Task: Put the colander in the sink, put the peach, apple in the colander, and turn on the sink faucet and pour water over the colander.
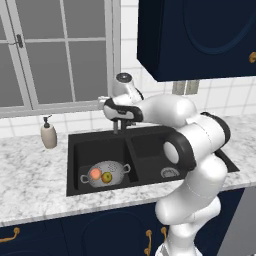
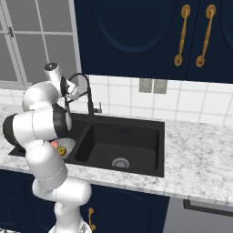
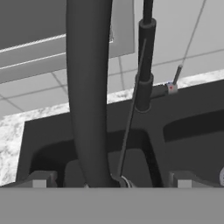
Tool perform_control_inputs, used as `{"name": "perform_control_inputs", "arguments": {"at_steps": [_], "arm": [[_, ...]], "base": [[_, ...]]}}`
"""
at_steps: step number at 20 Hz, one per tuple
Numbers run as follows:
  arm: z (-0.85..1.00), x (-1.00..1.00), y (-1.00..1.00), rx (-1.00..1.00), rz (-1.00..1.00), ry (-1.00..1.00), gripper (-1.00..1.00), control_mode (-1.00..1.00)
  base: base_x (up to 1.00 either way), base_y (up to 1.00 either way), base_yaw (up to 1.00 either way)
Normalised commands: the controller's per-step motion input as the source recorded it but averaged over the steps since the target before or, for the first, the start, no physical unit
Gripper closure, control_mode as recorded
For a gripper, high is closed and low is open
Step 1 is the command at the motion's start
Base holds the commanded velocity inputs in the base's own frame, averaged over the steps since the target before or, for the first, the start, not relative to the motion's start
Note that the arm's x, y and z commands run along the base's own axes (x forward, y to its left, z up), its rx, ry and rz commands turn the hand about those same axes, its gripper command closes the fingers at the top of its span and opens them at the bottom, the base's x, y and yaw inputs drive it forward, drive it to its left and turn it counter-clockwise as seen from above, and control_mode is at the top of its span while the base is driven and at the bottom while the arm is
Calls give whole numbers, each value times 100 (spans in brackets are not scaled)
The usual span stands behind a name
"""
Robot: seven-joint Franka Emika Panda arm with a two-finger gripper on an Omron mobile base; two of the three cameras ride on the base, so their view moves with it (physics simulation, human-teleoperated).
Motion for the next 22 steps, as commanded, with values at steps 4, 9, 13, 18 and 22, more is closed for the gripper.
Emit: {"name": "perform_control_inputs", "arguments": {"at_steps": [4, 9, 13, 18, 22], "arm": [[-3, 40, 25, 0, 0, 0, -100, -100], [0, 13, 3, 0, 0, 0, -100, -100], [31, -36, -6, 0, 0, -1, -100, -100], [39, -72, -18, -1, 0, -3, -100, -100], [33, -87, -75, 0, -1, 0, -100, -100]], "base": [[0, 0, 0], [0, 0, 0], [0, 0, 0], [0, 0, 0], [0, 0, 0]]}}
